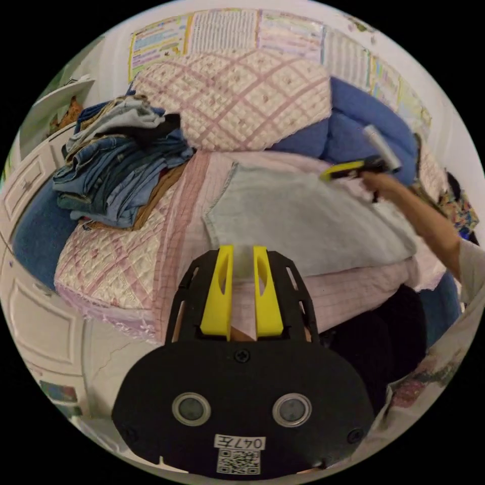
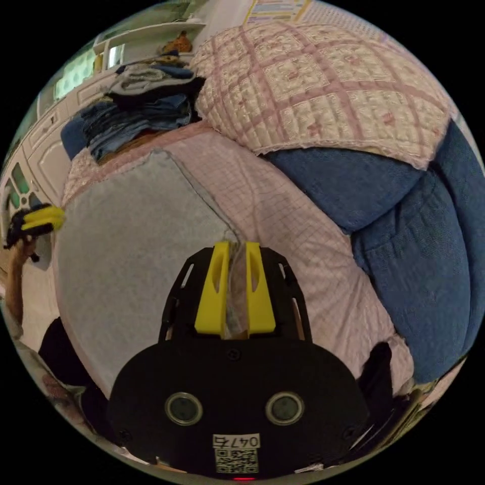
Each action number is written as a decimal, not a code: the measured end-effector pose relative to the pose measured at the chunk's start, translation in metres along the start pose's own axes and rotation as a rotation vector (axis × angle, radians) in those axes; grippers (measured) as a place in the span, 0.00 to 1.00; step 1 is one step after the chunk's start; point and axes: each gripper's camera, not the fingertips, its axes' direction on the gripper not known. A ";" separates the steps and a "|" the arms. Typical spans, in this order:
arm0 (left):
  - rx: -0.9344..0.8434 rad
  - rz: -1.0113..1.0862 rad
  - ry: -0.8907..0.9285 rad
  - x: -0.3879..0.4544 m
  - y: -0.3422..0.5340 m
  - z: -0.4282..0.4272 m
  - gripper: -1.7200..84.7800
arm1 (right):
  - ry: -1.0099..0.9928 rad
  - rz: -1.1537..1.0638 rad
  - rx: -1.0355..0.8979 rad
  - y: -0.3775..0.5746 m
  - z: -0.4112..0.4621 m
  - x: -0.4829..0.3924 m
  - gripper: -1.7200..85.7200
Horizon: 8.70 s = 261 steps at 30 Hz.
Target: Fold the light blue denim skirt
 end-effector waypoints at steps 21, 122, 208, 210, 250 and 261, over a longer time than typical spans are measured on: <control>0.050 0.251 0.315 0.130 0.055 0.122 0.09 | -0.288 1.115 0.359 0.626 -0.194 -0.027 0.09; 0.255 -0.237 0.631 -0.155 -0.074 -0.205 0.02 | 0.217 -0.240 0.041 -0.182 -0.565 -0.211 0.05; 0.256 0.840 -0.074 0.027 0.365 0.152 0.04 | -0.407 0.733 0.236 0.057 -0.294 0.126 0.13; 0.273 0.824 -0.069 0.025 0.379 0.167 0.04 | -0.385 0.696 0.204 0.049 -0.281 0.125 0.13; 0.240 0.416 -0.062 -0.036 0.460 0.338 0.15 | -0.318 0.650 0.220 0.131 -0.259 0.058 0.02; 0.319 0.638 -0.215 0.028 0.447 0.303 0.10 | -0.333 0.599 0.216 0.098 -0.290 0.032 0.02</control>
